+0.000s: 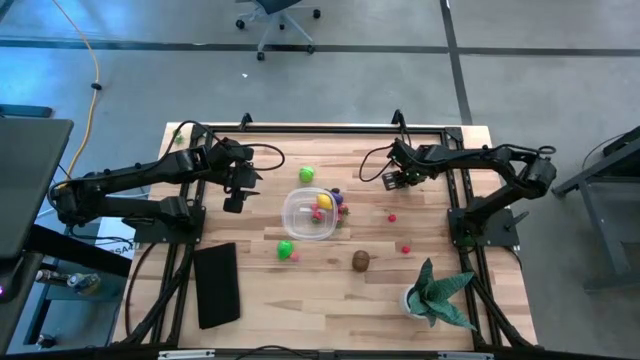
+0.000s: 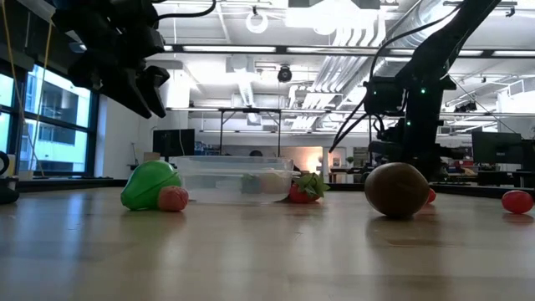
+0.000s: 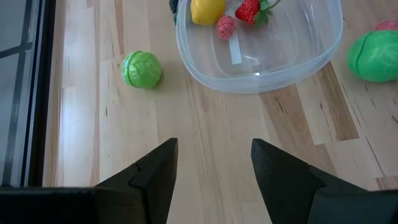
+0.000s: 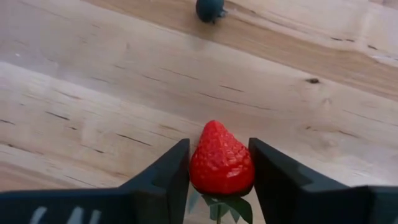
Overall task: Pick and placing Produce into tupperware
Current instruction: Put the top right strawberry into the transparent bin, then put the top cherry into the transparent bin
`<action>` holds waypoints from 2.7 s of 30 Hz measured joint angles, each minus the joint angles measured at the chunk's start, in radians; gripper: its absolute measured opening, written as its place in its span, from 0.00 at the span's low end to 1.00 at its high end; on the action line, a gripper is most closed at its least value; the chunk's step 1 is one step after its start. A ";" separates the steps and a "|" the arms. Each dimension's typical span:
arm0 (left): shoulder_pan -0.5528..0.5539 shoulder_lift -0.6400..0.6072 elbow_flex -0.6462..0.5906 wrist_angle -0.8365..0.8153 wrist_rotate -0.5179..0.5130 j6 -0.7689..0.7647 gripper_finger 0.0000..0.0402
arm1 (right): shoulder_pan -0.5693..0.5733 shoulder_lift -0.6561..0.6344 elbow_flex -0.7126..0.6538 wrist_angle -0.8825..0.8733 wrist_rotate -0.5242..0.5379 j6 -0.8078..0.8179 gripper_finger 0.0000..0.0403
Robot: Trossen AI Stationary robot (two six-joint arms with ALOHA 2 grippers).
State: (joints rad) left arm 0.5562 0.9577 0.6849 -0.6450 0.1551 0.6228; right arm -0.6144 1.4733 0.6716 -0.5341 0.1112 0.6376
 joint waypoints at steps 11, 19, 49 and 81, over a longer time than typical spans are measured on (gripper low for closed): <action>0.000 0.000 0.000 0.000 0.000 0.000 0.48 | 0.013 -0.005 0.000 0.006 -0.001 -0.009 0.30; 0.000 0.000 0.000 0.000 0.000 0.000 0.48 | 0.092 -0.115 0.000 0.088 -0.009 -0.037 0.30; 0.000 0.000 0.000 0.000 0.000 0.000 0.48 | 0.528 0.234 0.423 0.424 -0.083 -0.491 0.30; 0.000 0.000 0.000 0.000 0.000 0.000 0.48 | 0.569 0.486 0.656 0.128 -0.008 -0.514 0.44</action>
State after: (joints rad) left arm 0.5560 0.9577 0.6849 -0.6449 0.1551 0.6228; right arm -0.0456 1.9596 1.3280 -0.4059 0.1028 0.1234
